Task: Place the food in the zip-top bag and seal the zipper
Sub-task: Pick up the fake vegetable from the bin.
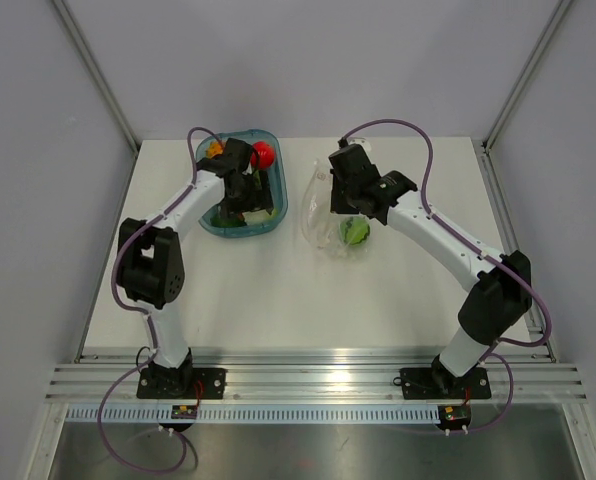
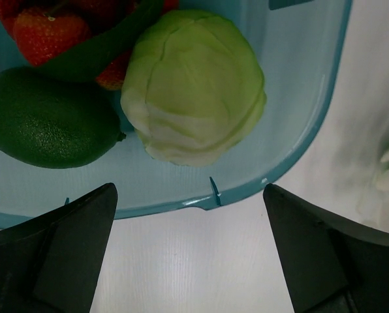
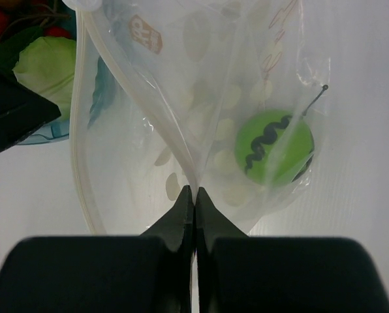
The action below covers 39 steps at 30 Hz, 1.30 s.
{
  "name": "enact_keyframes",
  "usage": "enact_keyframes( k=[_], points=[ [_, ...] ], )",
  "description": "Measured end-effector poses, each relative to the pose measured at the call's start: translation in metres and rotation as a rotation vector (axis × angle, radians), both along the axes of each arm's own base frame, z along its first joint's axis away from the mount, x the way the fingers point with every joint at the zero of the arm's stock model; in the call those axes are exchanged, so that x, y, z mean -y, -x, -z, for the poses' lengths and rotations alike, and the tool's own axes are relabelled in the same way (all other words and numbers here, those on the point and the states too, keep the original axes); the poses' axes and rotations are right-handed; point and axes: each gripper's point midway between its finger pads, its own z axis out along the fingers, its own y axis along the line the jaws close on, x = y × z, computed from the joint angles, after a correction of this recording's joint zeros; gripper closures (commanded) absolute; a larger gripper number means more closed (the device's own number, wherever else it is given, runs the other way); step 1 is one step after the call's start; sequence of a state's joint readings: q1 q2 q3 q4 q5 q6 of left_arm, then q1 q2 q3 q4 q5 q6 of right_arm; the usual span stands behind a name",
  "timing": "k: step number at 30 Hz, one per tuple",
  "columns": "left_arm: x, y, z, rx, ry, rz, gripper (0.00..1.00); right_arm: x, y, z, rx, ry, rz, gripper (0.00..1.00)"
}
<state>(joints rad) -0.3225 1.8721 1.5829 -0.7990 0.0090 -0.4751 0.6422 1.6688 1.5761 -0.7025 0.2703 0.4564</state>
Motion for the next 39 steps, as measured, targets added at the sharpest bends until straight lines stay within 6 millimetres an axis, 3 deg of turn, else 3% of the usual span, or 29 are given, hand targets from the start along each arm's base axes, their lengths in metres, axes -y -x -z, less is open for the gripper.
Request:
enact_keyframes(
  k=[13, 16, 21, 25, 30, 39],
  points=[
    [0.007, -0.027, 0.025, -0.003, 0.003, -0.112, 0.07, -0.004, 0.003, 0.002, -0.01, -0.018, -0.02, 1.0],
    [0.009, -0.031, 0.032, -0.005, 0.003, -0.121, 0.15, -0.004, 0.004, 0.003, -0.012, -0.021, -0.023, 1.0],
    [0.011, -0.035, 0.036, 0.004, 0.002, -0.133, 0.42, -0.008, 0.005, 0.004, -0.017, -0.035, -0.037, 1.0],
    [0.012, -0.035, 0.034, 0.024, -0.003, -0.132, 0.5, -0.008, 0.005, 0.004, -0.015, -0.039, -0.039, 1.0],
    [0.003, -0.021, 0.009, 0.078, -0.011, -0.132, 0.53, -0.007, 0.007, 0.002, -0.01, -0.043, -0.038, 1.0],
    [-0.002, -0.004, -0.105, 0.324, 0.083, -0.089, 0.53, -0.011, 0.01, -0.001, -0.016, -0.07, -0.05, 1.0]
  ],
)
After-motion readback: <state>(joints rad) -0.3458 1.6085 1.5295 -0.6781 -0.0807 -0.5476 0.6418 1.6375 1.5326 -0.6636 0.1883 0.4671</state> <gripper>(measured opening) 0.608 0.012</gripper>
